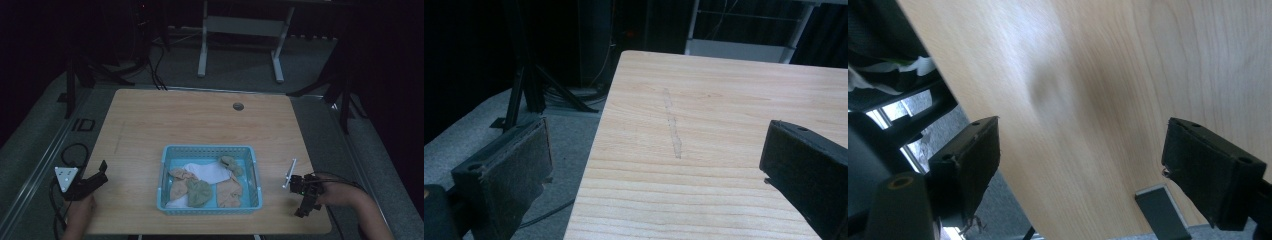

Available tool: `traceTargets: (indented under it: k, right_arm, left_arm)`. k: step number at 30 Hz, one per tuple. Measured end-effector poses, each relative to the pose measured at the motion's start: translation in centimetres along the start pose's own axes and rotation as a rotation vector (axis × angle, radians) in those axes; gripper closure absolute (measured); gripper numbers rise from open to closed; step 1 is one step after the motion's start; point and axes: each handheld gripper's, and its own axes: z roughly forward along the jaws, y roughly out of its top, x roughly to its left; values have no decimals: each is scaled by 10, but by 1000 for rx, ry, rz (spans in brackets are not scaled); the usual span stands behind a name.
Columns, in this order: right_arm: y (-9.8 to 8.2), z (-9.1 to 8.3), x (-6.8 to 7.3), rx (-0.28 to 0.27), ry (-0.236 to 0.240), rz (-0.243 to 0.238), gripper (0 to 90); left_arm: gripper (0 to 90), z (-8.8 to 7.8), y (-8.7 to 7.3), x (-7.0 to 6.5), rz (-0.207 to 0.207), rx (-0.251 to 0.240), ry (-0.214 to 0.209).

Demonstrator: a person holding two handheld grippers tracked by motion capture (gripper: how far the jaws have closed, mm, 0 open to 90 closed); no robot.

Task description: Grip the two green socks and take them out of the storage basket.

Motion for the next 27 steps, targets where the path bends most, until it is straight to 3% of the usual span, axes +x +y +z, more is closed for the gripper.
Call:
traceTargets:
  k: [4, 7, 11, 16, 27]
  right_arm:
    - [12, -10, 6, 8, -34, -27, 174]
    - [17, -17, 8, 0, -34, -28, 174]
    - [31, -30, 13, -5, -48, -62, 173]
    - [52, -51, 21, -20, -99, -116, 169]
    - [90, -75, 40, -40, -87, -224, 161]
  left_arm:
    - [7, 0, 0, -1, 5, 0, -1]
    - [7, 0, 0, 0, 4, 0, -2]
    - [7, 0, 0, -1, 6, 1, 0]
    - [7, 0, 0, -1, 10, 1, 4]
    - [7, 0, 0, -1, 12, 3, 4]
